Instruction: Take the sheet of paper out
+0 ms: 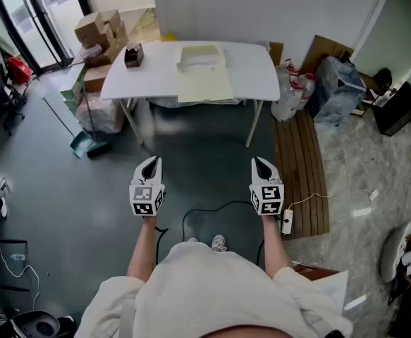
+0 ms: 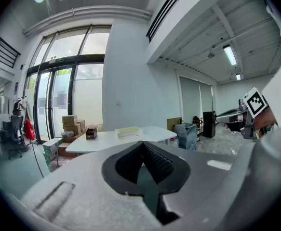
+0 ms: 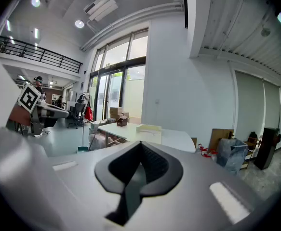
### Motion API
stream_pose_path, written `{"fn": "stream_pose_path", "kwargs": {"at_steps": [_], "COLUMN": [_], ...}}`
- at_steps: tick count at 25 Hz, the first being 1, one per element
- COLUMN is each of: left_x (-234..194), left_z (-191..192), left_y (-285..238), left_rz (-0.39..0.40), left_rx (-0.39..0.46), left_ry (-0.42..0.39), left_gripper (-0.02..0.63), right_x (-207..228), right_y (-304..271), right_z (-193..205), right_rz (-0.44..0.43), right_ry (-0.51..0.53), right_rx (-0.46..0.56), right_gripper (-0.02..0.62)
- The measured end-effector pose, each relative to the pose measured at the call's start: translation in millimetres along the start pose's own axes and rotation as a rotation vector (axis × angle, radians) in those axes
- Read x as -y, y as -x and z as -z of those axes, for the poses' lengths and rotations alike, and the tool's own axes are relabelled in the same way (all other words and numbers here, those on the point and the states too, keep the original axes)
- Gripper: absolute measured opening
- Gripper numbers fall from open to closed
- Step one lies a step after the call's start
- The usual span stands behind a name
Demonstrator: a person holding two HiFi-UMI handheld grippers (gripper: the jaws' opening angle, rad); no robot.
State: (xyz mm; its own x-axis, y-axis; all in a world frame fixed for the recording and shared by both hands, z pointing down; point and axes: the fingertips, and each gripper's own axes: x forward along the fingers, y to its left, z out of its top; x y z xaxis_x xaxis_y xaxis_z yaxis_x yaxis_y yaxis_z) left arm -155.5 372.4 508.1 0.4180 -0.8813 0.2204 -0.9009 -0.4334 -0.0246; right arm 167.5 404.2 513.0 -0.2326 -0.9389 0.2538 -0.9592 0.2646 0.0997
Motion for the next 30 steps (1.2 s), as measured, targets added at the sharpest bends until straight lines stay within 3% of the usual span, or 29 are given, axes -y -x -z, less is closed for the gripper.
{"fn": "stream_pose_path", "kwargs": {"at_steps": [30], "left_x": [50], "left_z": [1], "left_y": [-34], "left_rz": [-0.046], "left_rx": [-0.011], "left_ry": [-0.019], "left_gripper": [0.006], "right_x": [36], "right_y": [-18], "right_z": [21], "right_rz": [-0.104], "right_ry": [-0.01], "right_rx": [0.024], "right_gripper": [0.002]}}
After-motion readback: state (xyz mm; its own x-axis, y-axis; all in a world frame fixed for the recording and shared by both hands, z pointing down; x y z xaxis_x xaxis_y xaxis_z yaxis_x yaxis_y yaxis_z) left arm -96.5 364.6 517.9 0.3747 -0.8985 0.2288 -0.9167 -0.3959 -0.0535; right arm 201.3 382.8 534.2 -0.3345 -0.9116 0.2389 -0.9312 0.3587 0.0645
